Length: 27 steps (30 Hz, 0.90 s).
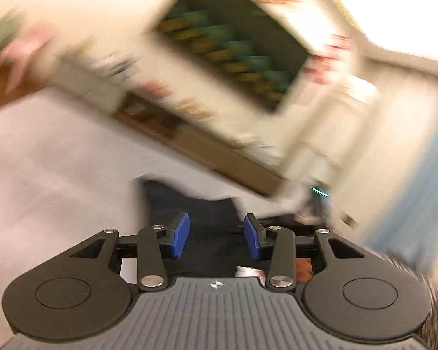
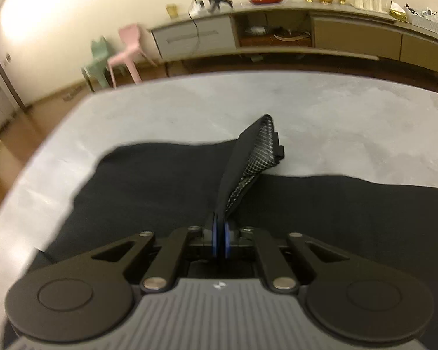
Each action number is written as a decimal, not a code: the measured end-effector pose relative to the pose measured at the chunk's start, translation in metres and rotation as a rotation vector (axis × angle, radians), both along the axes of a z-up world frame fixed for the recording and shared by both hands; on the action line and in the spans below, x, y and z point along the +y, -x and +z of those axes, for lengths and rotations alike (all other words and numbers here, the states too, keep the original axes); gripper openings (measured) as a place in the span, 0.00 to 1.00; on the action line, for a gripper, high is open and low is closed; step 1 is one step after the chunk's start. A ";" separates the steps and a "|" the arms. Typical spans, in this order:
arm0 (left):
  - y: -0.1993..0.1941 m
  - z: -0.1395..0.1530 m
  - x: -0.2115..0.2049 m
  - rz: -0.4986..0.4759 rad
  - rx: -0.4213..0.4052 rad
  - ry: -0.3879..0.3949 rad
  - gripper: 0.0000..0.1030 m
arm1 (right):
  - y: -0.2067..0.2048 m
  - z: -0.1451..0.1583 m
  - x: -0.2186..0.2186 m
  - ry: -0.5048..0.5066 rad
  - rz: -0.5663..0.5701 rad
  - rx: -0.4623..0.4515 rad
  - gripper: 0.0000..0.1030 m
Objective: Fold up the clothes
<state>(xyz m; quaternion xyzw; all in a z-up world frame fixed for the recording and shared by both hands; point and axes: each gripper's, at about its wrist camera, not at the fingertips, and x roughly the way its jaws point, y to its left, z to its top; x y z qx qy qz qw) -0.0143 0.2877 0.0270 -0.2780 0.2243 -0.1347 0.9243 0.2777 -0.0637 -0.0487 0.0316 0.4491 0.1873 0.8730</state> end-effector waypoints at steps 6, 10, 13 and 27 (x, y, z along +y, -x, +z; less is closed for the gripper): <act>-0.011 -0.019 -0.039 -0.109 0.118 -0.199 0.43 | -0.009 0.000 0.008 0.049 0.019 -0.006 0.07; -0.019 -0.032 -0.075 -0.181 0.175 -0.404 0.43 | 0.021 0.030 0.013 0.192 -0.017 -0.061 0.31; -0.016 -0.034 -0.080 -0.178 0.159 -0.431 0.43 | 0.049 0.059 0.038 0.397 -0.116 -0.299 0.49; -0.015 -0.038 -0.093 -0.209 0.198 -0.465 0.43 | -0.035 0.025 0.261 0.475 0.466 -0.117 0.09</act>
